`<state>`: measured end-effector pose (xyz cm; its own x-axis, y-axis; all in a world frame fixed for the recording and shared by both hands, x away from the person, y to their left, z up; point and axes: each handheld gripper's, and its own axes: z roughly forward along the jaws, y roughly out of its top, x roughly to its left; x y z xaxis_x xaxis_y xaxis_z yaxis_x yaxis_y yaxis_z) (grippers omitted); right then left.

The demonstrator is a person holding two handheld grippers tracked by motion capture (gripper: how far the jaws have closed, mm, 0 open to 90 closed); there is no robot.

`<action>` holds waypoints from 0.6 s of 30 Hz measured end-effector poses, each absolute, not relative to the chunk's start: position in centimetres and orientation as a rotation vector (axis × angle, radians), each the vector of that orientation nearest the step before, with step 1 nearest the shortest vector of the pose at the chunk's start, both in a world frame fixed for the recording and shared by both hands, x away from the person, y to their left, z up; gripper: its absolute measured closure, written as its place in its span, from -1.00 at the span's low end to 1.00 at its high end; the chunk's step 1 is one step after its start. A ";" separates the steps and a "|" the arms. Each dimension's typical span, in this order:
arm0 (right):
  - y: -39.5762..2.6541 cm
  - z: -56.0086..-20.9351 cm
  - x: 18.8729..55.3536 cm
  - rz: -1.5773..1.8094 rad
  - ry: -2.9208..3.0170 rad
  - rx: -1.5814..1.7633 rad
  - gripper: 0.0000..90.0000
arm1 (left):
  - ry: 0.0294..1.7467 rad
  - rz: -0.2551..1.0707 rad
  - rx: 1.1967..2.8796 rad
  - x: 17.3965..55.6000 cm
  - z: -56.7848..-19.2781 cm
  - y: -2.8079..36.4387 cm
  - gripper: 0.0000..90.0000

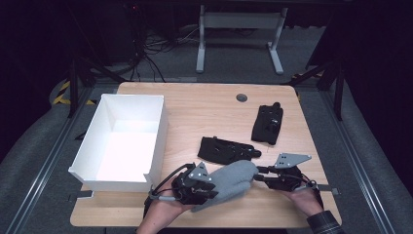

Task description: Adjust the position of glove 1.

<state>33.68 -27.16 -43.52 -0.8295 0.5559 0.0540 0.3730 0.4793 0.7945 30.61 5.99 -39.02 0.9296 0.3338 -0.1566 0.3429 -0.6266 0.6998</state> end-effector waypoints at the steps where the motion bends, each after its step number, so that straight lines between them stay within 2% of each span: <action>1: -27.4 -43.5 33.6 1.271 2.515 0.813 0.36 | 0.489 -0.006 2.274 30.8 -38.8 6.2 0.53; 3: -27.9 -43.5 33.4 1.257 2.517 0.832 0.29 | 0.520 0.031 2.267 31.4 -38.6 6.4 0.48; 6: -28.5 -43.6 33.0 1.241 2.532 0.857 0.43 | 0.613 0.079 2.260 32.9 -38.9 6.5 0.50; 9: -28.7 -43.9 32.8 1.233 2.560 0.867 0.72 | 0.695 0.096 2.269 34.6 -39.7 6.3 0.70; 12: -28.3 -44.3 32.8 1.213 2.600 0.863 0.90 | 0.740 0.082 2.290 36.0 -40.8 5.8 0.82; 18: -27.2 -44.7 33.1 1.208 2.633 0.835 0.91 | 0.748 0.058 2.278 36.3 -41.2 5.7 0.77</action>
<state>33.05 -27.18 -44.67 -0.8391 0.5325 0.1109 0.4314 0.5272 0.7321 36.33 5.67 -41.24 0.8301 0.5307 -0.1710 0.4978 -0.5673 0.6560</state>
